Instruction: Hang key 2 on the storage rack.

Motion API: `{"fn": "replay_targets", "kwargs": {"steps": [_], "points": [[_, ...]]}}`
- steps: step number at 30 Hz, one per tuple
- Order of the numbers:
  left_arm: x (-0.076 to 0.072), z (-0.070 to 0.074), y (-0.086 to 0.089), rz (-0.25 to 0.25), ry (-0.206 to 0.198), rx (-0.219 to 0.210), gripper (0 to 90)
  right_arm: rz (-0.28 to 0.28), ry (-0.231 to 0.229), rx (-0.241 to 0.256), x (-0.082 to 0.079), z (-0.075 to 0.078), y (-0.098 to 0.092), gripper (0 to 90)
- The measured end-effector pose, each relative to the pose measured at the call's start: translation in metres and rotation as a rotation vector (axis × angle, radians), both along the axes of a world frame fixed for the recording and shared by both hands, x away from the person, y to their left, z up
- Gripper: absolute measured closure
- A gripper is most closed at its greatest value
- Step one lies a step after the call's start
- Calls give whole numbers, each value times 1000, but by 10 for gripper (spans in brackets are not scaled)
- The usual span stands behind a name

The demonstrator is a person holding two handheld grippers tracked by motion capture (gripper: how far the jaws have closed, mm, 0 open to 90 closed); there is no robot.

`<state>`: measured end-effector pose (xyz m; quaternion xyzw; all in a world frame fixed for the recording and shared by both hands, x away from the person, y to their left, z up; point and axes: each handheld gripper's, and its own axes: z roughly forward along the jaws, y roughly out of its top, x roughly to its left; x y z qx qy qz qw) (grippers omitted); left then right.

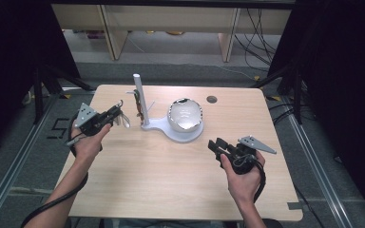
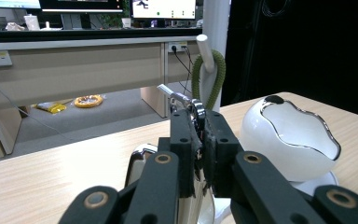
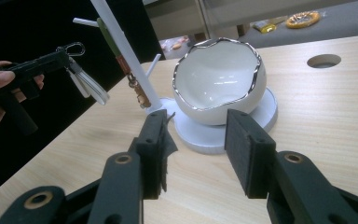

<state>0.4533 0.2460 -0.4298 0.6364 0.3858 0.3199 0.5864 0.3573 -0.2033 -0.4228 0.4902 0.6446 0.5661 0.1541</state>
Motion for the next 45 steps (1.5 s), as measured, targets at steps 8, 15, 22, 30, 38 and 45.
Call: {"fn": "replay_targets", "kwargs": {"steps": [8, 15, 22, 30, 38, 45], "points": [[13, 2, 1, 1, -3, 18, 831, 1, 1, -1, 0, -4, -2, 592], [27, -1, -1, -2, 0, 30, 831, 6, 14, 10, 0, -5, -1, 589], [40, 1, -4, -2, -10, 55, 831, 5, 3, 0, 1, -6, -1, 589], [60, 2, -7, -4, -12, 75, 831, 2, 18, -12, 1, -7, 0, 589], [77, -1, -9, -31, -17, 76, 831, 8, 22, -4, 2, -9, 1, 590], [85, -4, -15, -56, -17, 100, 831, 6, 19, -4, 3, -9, 1, 592]]}}
